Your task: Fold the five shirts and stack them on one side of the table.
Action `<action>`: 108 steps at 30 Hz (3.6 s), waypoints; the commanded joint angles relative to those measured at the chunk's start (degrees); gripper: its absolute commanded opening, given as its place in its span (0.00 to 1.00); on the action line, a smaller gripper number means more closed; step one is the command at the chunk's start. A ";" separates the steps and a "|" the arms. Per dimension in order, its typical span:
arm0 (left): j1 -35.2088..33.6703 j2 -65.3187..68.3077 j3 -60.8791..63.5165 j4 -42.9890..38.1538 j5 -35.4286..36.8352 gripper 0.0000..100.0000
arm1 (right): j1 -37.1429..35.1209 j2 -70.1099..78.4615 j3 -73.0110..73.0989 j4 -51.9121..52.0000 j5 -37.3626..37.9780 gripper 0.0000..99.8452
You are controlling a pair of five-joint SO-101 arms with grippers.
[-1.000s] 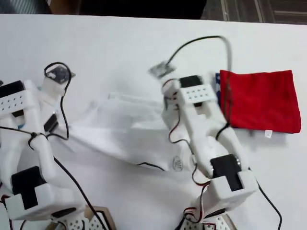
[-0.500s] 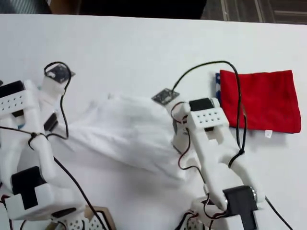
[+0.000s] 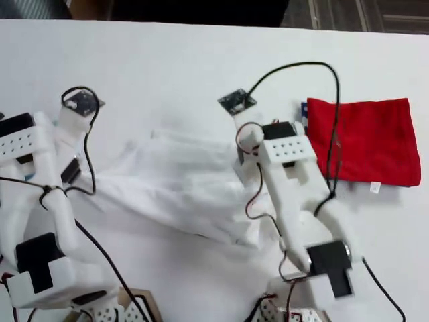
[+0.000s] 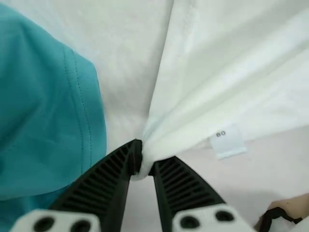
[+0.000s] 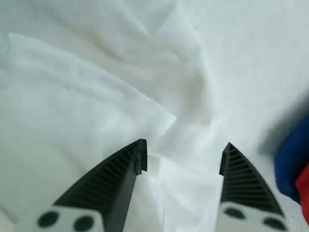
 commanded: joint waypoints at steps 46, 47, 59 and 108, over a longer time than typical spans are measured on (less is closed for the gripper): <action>0.00 -2.11 -0.22 -0.79 -0.18 0.03 | -7.69 20.62 -9.05 0.75 -0.62 0.14; 0.00 -2.11 -0.22 -0.79 -0.18 0.03 | -7.34 20.70 -9.49 0.75 -0.62 0.12; 0.18 -2.11 -0.22 -0.79 -0.18 0.03 | 0.75 20.26 -24.79 9.36 -0.35 0.02; 12.48 21.19 -3.47 -17.93 20.92 0.03 | -3.21 16.48 -25.32 -2.24 -0.18 0.02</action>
